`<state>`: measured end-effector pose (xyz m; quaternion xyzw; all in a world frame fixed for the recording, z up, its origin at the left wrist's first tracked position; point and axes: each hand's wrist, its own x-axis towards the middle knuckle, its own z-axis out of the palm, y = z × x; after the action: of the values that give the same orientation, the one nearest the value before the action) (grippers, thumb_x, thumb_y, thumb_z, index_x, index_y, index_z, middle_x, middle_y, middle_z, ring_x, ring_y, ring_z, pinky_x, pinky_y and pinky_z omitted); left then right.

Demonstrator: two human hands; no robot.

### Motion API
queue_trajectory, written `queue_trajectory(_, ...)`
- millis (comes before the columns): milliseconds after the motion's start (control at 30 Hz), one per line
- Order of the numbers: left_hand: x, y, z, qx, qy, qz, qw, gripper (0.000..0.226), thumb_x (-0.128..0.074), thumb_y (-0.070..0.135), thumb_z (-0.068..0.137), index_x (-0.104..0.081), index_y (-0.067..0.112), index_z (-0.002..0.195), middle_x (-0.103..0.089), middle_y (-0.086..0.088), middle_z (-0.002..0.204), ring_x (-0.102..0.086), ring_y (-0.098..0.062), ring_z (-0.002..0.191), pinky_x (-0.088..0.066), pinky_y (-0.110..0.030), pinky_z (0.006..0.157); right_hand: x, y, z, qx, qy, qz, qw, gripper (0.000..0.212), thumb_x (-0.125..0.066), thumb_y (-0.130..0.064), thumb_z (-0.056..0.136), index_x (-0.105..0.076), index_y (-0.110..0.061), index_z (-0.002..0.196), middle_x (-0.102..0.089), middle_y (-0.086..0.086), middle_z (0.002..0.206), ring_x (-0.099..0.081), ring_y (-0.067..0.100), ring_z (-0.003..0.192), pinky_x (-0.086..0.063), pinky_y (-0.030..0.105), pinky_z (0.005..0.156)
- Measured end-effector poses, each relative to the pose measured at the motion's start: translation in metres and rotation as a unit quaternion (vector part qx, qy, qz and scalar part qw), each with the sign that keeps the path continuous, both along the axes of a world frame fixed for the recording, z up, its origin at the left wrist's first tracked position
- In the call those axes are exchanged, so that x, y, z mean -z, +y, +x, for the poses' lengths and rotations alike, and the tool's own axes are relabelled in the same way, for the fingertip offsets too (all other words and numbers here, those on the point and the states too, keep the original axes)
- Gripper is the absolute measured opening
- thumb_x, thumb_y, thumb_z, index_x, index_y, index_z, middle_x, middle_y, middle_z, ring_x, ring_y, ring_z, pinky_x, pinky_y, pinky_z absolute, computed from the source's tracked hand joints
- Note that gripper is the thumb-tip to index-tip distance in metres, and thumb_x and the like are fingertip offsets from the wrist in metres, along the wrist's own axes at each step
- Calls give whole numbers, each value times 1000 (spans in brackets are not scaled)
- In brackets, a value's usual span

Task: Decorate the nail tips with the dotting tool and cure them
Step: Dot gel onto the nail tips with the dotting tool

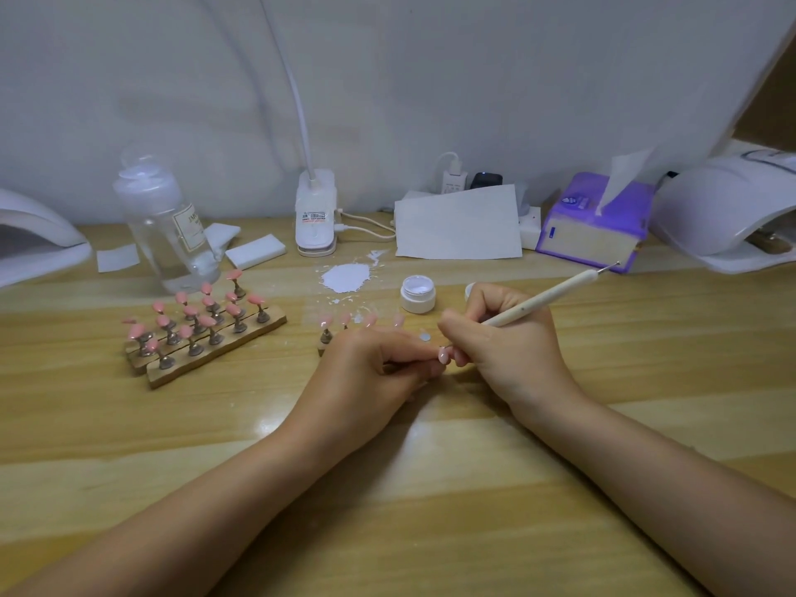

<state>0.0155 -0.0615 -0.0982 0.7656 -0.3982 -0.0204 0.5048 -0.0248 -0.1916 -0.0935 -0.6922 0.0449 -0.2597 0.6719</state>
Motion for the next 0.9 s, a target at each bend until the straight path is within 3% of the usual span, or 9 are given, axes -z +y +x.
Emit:
queue_trajectory(600,0,0,0,2,3,5,1000,17,-67,8,80,-75,20,90,-60,21,58,-50,10,54,-33,-55,101,0,0,0,-5,0,6,1000,41,-53,14,70,-36,-12,43,-44,-3,31,-53,9,36,-40,12,42)
queue_trajectory(733,0,-1,0,-1,4,4,1000,18,-67,8,80,-74,21,90,-66,16,66,-50,12,54,-36,-58,96,0,0,0,-1,-1,5,1000,40,-54,13,70,-36,-12,44,-44,-3,31,-53,9,36,-39,12,42)
queue_trajectory(900,0,-1,0,-4,-2,6,1000,17,-68,8,80,-75,21,89,-65,21,68,-50,12,53,-31,-51,107,0,0,-1,-4,0,1,1000,40,-54,13,69,-36,-12,44,-44,-3,31,-53,8,36,-40,12,42)
